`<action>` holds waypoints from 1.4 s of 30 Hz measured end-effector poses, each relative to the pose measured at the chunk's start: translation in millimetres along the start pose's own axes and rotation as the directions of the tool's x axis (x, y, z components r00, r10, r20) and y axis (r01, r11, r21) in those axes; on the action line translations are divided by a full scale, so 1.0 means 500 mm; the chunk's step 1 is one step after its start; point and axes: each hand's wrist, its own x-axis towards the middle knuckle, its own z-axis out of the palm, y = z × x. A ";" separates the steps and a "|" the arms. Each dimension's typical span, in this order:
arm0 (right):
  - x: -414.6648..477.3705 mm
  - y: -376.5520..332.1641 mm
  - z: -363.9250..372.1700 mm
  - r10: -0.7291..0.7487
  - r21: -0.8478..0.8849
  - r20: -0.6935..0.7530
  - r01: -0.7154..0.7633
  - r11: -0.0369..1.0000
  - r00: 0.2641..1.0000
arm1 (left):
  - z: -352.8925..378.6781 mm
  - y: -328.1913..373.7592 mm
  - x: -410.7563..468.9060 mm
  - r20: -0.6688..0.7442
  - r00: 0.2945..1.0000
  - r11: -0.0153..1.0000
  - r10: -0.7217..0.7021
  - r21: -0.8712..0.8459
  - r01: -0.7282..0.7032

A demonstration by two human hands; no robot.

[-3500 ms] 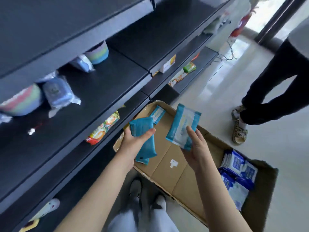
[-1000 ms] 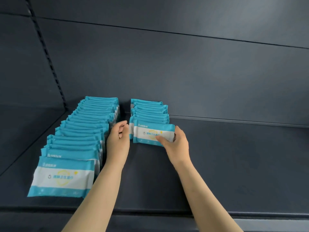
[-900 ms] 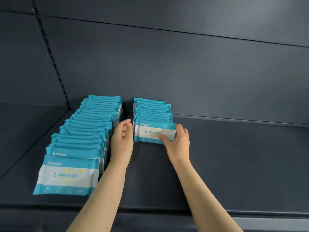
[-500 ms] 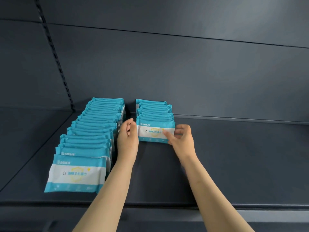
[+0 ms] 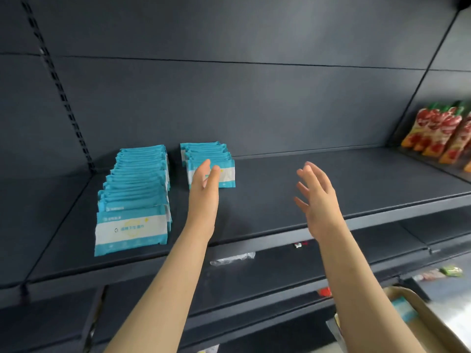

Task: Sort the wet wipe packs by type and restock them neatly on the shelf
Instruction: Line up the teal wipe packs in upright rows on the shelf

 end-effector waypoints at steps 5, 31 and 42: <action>-0.106 0.042 -0.172 0.022 -0.028 -0.144 -0.027 0.999 0.989 | 0.068 -0.038 -0.117 0.316 0.928 0.979 -0.196 0.003 0.205; -0.277 0.410 -0.961 0.490 0.029 -0.507 -0.554 0.832 0.709 | 0.623 -0.502 -0.561 0.462 0.503 0.682 -0.730 0.539 0.494; -0.100 0.723 -1.084 0.668 0.125 -0.503 -0.718 0.685 0.549 | 0.799 -0.893 -0.483 0.341 0.375 0.498 -0.862 0.703 0.507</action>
